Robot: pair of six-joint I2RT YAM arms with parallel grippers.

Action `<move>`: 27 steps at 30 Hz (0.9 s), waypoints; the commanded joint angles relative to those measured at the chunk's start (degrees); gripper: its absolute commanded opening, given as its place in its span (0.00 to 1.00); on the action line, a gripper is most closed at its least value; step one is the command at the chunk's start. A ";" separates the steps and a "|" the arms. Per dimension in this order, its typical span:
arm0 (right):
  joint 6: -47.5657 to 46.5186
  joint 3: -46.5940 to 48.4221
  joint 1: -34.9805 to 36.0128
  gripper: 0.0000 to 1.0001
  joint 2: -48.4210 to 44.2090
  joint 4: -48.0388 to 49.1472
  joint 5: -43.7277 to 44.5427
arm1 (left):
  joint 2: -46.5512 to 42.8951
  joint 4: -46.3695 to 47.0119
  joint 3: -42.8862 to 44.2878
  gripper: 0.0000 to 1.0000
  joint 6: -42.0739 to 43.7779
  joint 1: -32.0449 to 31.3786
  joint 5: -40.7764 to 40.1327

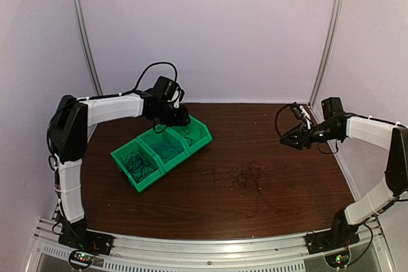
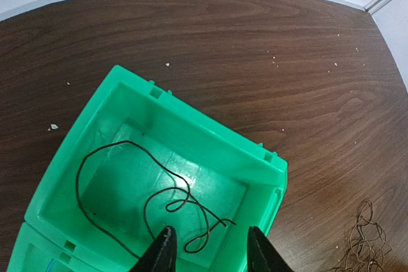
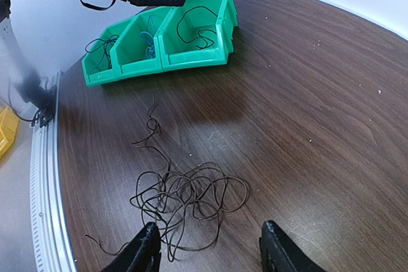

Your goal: Untangle the cables

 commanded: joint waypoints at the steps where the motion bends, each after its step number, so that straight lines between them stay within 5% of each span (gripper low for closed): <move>1: -1.20 1.21 0.15 0.54 0.42 -0.68 -0.78 | -2.20 -6.78 2.90 0.40 4.13 0.14 -4.78; 7: -1.22 1.38 0.23 0.54 0.95 -0.86 -0.93 | -3.53 -10.30 5.35 0.42 5.87 0.23 -7.12; 19: -12.92 6.53 5.98 0.48 4.48 -12.46 8.21 | -15.38 16.22 -9.20 0.39 19.21 -9.28 13.44; 27: -13.64 6.74 15.23 0.49 7.01 -13.00 13.87 | -13.44 19.20 -18.96 0.39 18.72 -15.47 17.11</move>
